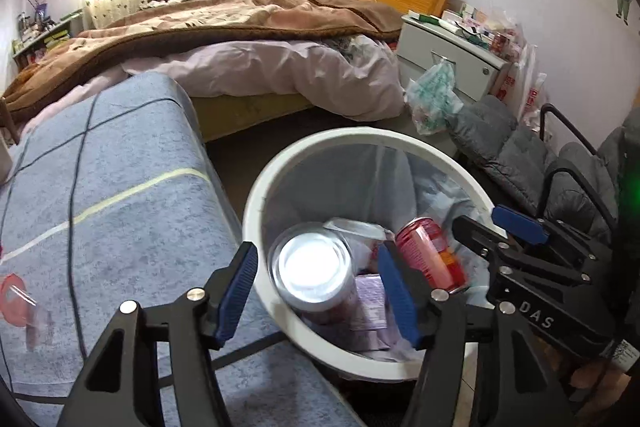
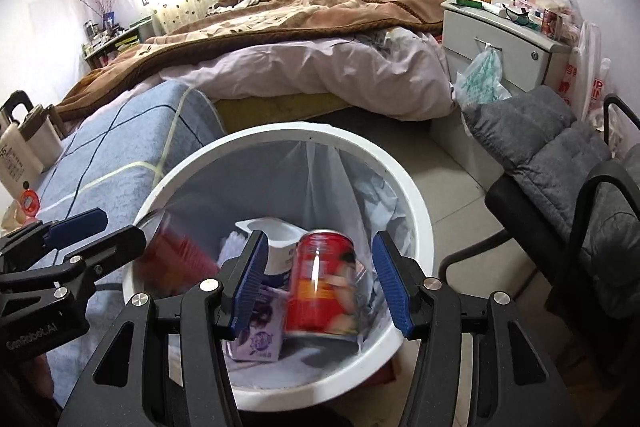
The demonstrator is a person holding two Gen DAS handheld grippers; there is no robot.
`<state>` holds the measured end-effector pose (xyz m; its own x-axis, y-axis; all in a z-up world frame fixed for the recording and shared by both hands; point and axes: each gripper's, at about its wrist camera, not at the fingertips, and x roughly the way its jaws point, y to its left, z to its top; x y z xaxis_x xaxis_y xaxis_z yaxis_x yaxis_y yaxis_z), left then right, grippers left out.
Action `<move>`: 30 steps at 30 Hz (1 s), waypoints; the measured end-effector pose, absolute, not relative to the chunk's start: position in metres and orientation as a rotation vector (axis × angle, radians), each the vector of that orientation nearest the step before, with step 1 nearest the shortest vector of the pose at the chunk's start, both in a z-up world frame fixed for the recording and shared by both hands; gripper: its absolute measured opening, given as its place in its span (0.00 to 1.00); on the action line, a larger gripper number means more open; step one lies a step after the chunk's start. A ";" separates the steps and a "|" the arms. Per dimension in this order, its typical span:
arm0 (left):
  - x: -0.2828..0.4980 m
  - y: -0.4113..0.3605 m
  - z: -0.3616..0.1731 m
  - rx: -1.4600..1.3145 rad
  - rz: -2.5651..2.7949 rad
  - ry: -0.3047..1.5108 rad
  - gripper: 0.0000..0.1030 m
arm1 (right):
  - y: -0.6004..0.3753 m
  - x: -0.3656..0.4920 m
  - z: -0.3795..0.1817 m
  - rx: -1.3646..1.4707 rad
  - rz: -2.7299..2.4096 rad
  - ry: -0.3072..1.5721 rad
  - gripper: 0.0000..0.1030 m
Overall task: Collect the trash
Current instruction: 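Carry both red cans to the wastebasket and release them inside, then move both open tools back over the remaining trash on the bed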
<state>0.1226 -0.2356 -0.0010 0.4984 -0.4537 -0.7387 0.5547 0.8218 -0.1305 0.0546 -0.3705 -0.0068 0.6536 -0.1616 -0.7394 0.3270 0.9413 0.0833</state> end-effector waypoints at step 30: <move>0.118 -0.144 0.017 0.051 -0.486 0.780 0.64 | -0.299 0.054 0.015 0.194 -0.187 0.746 0.54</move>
<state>0.1178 -0.1440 0.0175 0.6070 -0.4015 -0.6858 0.4388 0.8889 -0.1320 0.0542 -0.2986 0.0145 0.7193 -0.0997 -0.6875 0.2370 0.9655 0.1080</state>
